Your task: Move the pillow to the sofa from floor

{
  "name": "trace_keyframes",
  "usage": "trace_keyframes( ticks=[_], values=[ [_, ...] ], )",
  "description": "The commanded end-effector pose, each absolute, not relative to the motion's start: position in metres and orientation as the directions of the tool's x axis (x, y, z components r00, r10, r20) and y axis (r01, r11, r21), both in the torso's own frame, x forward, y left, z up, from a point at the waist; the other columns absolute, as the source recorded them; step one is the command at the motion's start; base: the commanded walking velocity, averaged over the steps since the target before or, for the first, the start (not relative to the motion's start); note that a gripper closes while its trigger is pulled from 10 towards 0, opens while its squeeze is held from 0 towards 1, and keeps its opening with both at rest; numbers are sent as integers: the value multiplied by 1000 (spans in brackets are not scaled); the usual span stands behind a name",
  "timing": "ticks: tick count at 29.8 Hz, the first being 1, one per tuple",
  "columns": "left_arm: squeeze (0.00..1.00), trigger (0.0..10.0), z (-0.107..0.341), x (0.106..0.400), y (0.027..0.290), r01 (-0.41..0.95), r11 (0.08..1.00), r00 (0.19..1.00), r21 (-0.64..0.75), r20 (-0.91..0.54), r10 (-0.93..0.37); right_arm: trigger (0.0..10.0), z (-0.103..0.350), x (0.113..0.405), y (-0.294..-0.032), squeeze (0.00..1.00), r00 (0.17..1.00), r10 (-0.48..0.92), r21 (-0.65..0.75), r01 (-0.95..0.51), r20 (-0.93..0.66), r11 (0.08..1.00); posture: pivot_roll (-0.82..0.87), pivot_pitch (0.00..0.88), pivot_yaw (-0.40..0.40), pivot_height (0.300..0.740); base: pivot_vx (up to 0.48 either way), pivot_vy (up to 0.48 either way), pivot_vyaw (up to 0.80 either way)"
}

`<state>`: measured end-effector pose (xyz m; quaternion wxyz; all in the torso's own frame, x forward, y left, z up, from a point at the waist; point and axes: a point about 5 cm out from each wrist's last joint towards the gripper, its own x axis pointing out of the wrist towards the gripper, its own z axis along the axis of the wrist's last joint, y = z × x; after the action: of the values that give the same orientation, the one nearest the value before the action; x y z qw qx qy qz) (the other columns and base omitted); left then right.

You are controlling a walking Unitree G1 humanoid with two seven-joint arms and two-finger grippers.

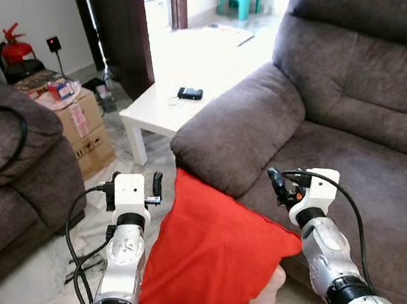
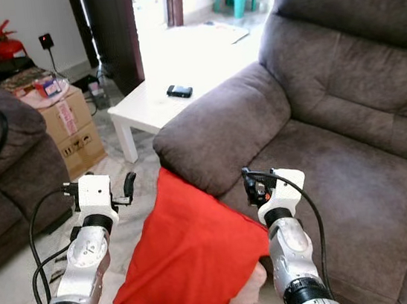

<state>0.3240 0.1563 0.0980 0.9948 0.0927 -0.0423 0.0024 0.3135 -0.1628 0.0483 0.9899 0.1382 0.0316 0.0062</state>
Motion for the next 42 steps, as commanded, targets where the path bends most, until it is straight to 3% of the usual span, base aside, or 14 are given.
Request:
trace_keyframes(
  ticks=[1, 31, 37, 42],
  values=[
    [0, 10000, 98, 324, 155, -10, 983, 996, 184, 86, -6, 10000, 49, 314, -166, 0, 998, 9, 269, 9, -65, 963, 12, 0, -91, 626, 240, 0, 0],
    [0, 10000, 99, 323, 151, 10, 982, 995, 190, 92, -28, 10000, 48, 314, -170, 0, 997, -6, 263, 27, -81, 964, 12, 0, -90, 626, 295, 0, 0],
    [0, 10000, 91, 321, 140, 101, 979, 993, 179, 41, -110, 10000, 42, 312, -173, 0, 992, -20, 255, 51, -123, 966, 12, 0, -89, 626, 0, 0, 0],
    [0, 10000, 81, 318, 133, 167, 972, 986, 164, -18, -166, 10000, 28, 310, -185, 0, 959, -90, 247, 158, -267, 956, 13, 0, -90, 626, 0, 0, 0]
  ],
)
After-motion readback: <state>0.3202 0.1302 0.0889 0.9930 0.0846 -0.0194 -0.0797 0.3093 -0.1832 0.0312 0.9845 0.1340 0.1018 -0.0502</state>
